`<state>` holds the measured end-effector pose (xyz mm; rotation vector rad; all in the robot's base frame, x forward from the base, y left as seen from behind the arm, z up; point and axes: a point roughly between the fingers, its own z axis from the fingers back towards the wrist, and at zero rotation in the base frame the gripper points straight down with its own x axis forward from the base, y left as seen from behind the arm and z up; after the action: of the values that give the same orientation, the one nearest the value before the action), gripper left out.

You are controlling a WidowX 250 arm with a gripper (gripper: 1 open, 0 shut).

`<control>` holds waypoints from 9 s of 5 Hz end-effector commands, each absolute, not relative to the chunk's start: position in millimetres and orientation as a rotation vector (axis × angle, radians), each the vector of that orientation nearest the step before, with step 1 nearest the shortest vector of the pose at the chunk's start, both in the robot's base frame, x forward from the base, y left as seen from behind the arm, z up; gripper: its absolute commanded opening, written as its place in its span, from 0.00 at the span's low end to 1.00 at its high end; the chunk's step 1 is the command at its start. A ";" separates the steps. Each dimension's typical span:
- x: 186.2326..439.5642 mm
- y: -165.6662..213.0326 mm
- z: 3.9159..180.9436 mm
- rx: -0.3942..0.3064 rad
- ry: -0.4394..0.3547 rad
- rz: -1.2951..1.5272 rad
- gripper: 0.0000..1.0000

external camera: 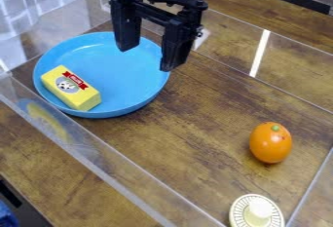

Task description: Put the orange ball in the blue tray

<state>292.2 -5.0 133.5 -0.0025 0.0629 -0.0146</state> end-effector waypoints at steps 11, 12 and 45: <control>351.6 -135.5 38.0 0.056 -0.109 -0.388 1.00; 357.8 -137.1 38.4 0.063 -0.125 -0.393 1.00; 375.3 -93.4 134.8 0.198 -0.341 -0.263 0.00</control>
<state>370.3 -97.5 104.0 0.2108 -0.2582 -0.2905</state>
